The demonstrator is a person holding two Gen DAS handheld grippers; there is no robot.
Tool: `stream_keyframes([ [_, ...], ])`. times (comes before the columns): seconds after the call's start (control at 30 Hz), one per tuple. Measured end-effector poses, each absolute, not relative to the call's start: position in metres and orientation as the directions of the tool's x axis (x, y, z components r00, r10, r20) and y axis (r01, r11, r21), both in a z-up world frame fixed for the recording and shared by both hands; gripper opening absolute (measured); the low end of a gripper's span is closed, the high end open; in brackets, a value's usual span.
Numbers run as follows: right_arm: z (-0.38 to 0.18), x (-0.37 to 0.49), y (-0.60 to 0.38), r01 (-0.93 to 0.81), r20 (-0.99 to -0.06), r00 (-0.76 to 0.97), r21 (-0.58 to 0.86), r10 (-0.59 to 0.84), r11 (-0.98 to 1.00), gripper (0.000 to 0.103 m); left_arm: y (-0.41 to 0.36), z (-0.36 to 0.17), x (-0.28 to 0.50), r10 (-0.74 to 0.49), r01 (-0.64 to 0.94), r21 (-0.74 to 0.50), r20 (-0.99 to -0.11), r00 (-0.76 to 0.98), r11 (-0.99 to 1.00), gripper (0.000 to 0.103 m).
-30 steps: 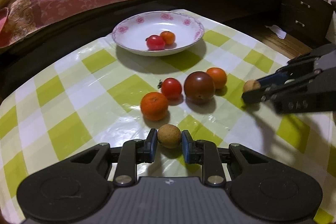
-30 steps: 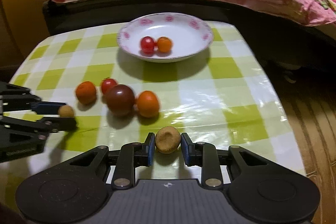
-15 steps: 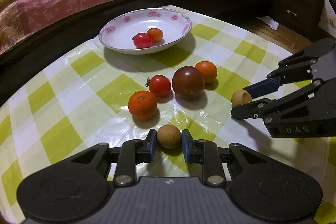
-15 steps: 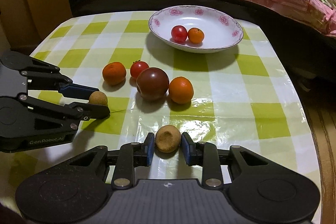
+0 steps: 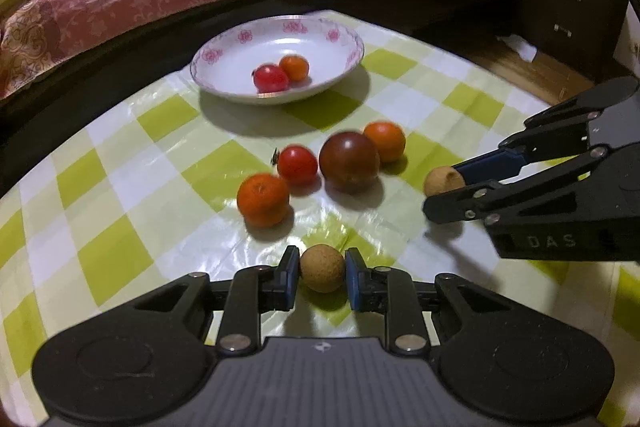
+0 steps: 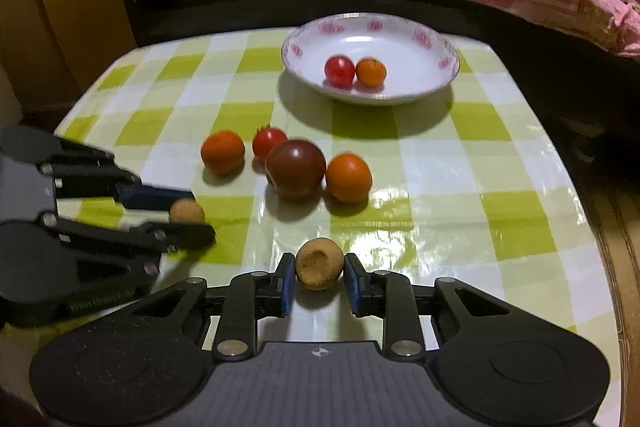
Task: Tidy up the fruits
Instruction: 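Carry both tan fruits over the white plate and open both tools to release them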
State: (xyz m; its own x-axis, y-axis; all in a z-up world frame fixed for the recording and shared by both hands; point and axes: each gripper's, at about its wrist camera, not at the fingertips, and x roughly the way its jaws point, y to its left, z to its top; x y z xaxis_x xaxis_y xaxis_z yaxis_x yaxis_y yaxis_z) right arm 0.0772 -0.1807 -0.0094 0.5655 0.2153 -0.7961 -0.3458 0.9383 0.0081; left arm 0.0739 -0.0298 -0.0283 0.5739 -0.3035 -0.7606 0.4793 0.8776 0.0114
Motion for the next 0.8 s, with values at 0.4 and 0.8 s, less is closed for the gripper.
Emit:
stream_keyframes([
  [0.4,0.019,0.116,-0.173,-0.328,-0.738,0.638,-0.003,0.219,0.945,0.022,-0.038,-0.001,0.12,-0.334,0.463,0.002,-0.69,0.642,0.886,0.033],
  [0.8,0.016,0.183,-0.174,-0.295,-0.704,0.684,-0.024,0.193,0.955,0.022,-0.044,-0.001,0.182,-0.302,0.429,0.031,-0.664,0.684,0.903,0.032],
])
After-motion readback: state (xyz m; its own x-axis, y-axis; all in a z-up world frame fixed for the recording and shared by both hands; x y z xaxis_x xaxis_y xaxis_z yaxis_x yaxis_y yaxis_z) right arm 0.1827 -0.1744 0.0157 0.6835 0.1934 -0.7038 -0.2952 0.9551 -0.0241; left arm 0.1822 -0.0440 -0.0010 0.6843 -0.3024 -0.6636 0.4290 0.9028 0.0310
